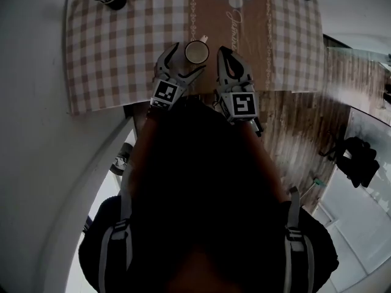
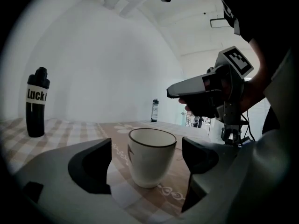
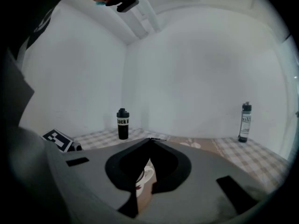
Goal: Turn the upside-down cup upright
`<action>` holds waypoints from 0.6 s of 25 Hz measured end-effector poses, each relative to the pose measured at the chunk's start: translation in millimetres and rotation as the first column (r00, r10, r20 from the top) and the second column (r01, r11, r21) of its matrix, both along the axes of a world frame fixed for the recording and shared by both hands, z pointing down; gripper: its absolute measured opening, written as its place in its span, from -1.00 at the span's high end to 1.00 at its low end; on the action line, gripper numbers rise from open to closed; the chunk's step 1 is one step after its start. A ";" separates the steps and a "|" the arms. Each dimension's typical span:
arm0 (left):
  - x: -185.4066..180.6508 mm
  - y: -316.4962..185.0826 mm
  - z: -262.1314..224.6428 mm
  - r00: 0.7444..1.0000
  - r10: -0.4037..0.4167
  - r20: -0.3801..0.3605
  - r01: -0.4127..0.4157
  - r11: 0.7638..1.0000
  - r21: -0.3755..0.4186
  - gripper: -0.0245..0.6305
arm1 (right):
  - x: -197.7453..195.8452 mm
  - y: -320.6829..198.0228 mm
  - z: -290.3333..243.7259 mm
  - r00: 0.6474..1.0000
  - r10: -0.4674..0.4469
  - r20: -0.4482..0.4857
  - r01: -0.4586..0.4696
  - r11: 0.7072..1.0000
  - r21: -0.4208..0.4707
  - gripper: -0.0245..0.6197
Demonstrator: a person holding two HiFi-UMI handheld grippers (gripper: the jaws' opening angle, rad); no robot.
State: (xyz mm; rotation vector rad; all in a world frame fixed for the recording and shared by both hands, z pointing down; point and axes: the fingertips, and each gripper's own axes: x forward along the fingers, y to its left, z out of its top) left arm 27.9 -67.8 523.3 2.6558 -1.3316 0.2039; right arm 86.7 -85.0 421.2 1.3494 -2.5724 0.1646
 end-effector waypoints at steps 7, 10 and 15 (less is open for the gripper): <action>1.1 -2.1 -1.2 0.995 0.102 0.001 -0.102 0.994 -0.035 -0.51 | -7.3 -2.0 -5.5 0.997 0.074 -0.014 -0.074 0.997 0.033 0.92; 2.5 -0.9 2.9 0.990 0.140 0.016 -0.139 0.989 -0.051 -0.50 | -7.0 -2.3 -0.8 0.996 0.088 -0.008 -0.088 0.996 0.020 0.92; 11.4 -3.5 8.3 0.983 0.177 0.047 -0.174 0.984 -0.046 -0.51 | -8.4 -12.0 9.6 0.998 0.054 0.021 -0.054 0.998 0.016 0.92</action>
